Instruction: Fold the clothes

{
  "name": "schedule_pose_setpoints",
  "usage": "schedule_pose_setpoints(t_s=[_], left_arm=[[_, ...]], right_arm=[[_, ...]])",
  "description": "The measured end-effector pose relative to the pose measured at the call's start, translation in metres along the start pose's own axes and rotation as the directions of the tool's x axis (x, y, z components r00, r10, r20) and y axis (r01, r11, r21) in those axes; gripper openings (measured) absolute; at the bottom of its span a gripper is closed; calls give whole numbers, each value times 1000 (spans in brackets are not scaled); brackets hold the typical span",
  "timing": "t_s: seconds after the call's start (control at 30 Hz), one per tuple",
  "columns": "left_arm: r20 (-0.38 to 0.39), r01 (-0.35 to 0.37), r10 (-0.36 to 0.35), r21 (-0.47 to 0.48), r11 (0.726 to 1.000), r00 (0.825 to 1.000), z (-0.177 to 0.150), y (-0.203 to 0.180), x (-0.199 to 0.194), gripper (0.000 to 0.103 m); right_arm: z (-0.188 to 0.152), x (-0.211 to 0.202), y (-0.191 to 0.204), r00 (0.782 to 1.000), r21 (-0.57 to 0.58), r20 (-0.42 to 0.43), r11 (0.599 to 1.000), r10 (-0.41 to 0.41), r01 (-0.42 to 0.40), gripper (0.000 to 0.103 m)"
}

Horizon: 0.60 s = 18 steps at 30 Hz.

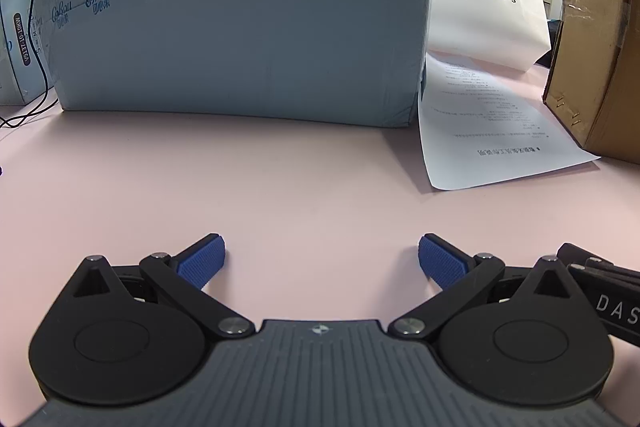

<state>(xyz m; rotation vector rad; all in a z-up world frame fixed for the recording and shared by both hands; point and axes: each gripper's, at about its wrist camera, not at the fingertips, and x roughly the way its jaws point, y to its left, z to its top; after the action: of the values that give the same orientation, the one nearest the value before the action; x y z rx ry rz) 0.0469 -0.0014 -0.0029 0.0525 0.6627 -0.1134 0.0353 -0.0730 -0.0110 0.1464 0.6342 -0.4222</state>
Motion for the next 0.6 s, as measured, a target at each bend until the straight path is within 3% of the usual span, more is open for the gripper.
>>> schedule_pose_setpoints(t_s=[0.6], left_arm=[[1,1,-1,-3,1000,1000,0,0,0,103]], right_arm=[[-1,-1,0,1000,0,0,1000,0,0,103]])
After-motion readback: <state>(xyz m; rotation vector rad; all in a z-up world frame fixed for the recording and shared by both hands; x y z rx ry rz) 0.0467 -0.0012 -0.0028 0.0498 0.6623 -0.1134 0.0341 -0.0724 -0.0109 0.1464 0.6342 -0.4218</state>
